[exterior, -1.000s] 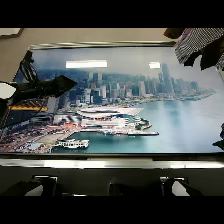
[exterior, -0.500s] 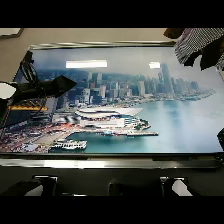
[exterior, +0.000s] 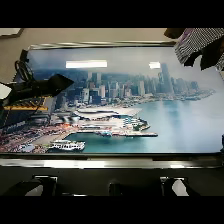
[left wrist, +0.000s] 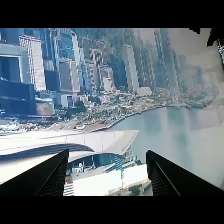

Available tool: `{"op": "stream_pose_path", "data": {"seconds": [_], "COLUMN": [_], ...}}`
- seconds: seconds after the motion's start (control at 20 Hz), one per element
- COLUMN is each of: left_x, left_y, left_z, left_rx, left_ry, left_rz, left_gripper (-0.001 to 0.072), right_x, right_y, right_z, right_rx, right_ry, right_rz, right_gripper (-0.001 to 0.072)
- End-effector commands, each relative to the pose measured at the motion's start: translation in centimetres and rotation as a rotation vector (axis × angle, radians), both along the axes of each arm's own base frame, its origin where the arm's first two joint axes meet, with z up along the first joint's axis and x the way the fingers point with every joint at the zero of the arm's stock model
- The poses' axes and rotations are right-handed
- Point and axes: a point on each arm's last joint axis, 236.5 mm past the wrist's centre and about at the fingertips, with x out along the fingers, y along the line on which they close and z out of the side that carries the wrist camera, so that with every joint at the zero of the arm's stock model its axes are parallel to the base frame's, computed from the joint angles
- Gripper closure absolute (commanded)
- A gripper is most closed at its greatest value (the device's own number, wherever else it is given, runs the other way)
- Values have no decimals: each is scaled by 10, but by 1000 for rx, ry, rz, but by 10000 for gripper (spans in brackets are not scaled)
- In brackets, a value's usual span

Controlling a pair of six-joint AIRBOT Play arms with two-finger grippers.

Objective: Fold the clothes and pants, and hang the long-sleeved shirts on hangers.

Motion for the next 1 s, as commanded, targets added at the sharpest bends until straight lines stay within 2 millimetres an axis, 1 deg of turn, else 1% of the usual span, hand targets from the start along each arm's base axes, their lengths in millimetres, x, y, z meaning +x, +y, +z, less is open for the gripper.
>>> {"op": "stream_pose_path", "data": {"seconds": [0.0, 0.05, 0.1, 0.15, 0.2, 0.25, 0.3, 0.35, 0.4, 0.45, 0.5, 0.55, 0.6, 0.65, 0.75, 0.8, 0.85, 0.95], "left_x": [2, 2, 1, 0, -2, -4, -8, -12, -17, -21, -23, -25, -26, -31, -45, -52, -57, -63], "left_y": [24, 32, 40, 46, 51, 54, 56, 56, 53, 51, 53, 58, 65, 74, 95, 104, 107, 101], "left_z": [18, 23, 29, 33, 37, 39, 40, 38, 35, 31, 27, 25, 22, 18, 7, 2, -3, -18], "left_rx": [-2, -2, -1, 0, 1, 2, 5, 18, 44, 67, 89, 125, 183, 260, 440, 523, 581, 598], "left_ry": [-42, -55, -67, -75, -81, -83, -80, -76, -76, -72, -64, -67, -74, -79, -52, -47, -50, -30], "left_rz": [57, 76, 95, 106, 114, 117, 114, 95, 56, 30, 24, 27, 32, 34, 47, 41, 31, 2], "left_gripper": [157, 156, 157, 158, 161, 211, 395, 592, 678, 679, 679, 680, 680, 681, 682, 682, 682, 682], "right_x": [9, 26, 54, 90, 130, 177, 217, 254, 282, 306, 322, 330, 333, 331, 316, 306, 296, 274], "right_y": [65, 77, 81, 80, 81, 94, 117, 146, 169, 188, 205, 220, 237, 256, 299, 314, 327, 347], "right_z": [86, 95, 93, 80, 60, 35, 10, -20, -55, -99, -139, -179, -211, -244, -306, -336, -361, -412], "right_rx": [-310, -322, -289, -209, -120, -27, 51, 141, 238, 311, 356, 384, 405, 442, 508, 535, 564, 604], "right_ry": [-273, -360, -414, -425, -386, -311, -232, -147, -45, 125, 299, 473, 610, 733, 939, 1013, 1059, 1150], "right_rz": [277, 406, 534, 658, 779, 940, 1115, 1277, 1361, 1385, 1378, 1352, 1343, 1357, 1443, 1469, 1487, 1513], "right_gripper": [394, 430, 504, 573, 622, 681, 683, 684, 685, 685, 686, 686, 687, 687, 687, 687, 687, 687]}}
